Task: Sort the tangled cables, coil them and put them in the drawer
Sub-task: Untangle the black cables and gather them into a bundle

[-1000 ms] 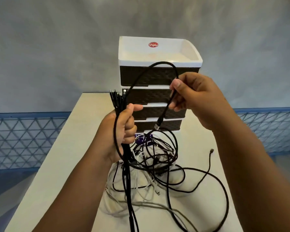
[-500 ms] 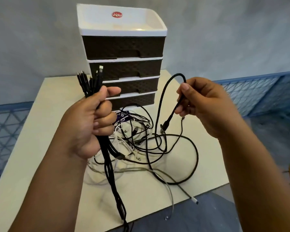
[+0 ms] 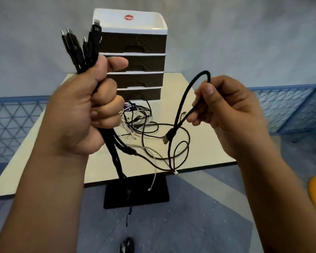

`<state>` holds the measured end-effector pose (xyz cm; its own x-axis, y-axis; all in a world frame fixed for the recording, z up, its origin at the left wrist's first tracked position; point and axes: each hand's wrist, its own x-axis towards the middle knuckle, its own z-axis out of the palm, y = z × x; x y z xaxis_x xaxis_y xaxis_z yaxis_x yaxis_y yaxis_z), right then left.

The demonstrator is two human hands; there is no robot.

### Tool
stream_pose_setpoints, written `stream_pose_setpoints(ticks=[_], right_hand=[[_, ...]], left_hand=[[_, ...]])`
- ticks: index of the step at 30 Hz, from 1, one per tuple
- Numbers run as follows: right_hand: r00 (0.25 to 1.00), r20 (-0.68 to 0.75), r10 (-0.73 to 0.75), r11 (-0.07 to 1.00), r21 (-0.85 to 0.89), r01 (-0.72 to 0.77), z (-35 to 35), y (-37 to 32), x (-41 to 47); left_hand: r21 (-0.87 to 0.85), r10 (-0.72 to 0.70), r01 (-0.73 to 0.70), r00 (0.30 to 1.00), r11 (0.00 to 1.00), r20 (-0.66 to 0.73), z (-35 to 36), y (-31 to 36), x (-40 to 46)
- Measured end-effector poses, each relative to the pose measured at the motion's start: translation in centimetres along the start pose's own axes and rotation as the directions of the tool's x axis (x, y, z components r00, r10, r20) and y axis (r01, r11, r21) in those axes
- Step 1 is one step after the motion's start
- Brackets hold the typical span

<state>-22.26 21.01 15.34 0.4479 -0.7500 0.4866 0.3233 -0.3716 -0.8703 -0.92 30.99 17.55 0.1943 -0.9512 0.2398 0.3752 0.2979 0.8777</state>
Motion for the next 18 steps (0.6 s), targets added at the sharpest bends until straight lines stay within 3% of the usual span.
stream_pose_setpoints(ticks=[5, 10, 15, 18], right_hand=[[0.986, 0.116, 0.121, 0.993, -0.027, -0.119, 0.5, -1.0, -4.2], [0.924, 0.180, 0.336, 0.924, -0.253, -0.286, 0.8, -0.1, -7.5], [0.758, 0.177, 0.628, 0.622, -0.700, -0.352, -0.4, 3.7, -10.7], [0.588, 0.231, 0.775, 0.375, -0.917, -0.133, -0.9, 5.2, -11.9]], left_hand=[[0.035, -0.038, 0.038, 0.999, 0.999, -0.001, 3.3, -1.6, -3.6], [0.031, -0.074, 0.075, 0.997, 0.997, -0.023, 4.9, -2.4, -6.0], [0.027, -0.036, 0.037, 0.998, 0.999, -0.050, 5.6, -1.9, -7.8], [0.028, -0.046, 0.049, 0.994, 0.998, -0.097, 5.4, -1.7, -8.1]])
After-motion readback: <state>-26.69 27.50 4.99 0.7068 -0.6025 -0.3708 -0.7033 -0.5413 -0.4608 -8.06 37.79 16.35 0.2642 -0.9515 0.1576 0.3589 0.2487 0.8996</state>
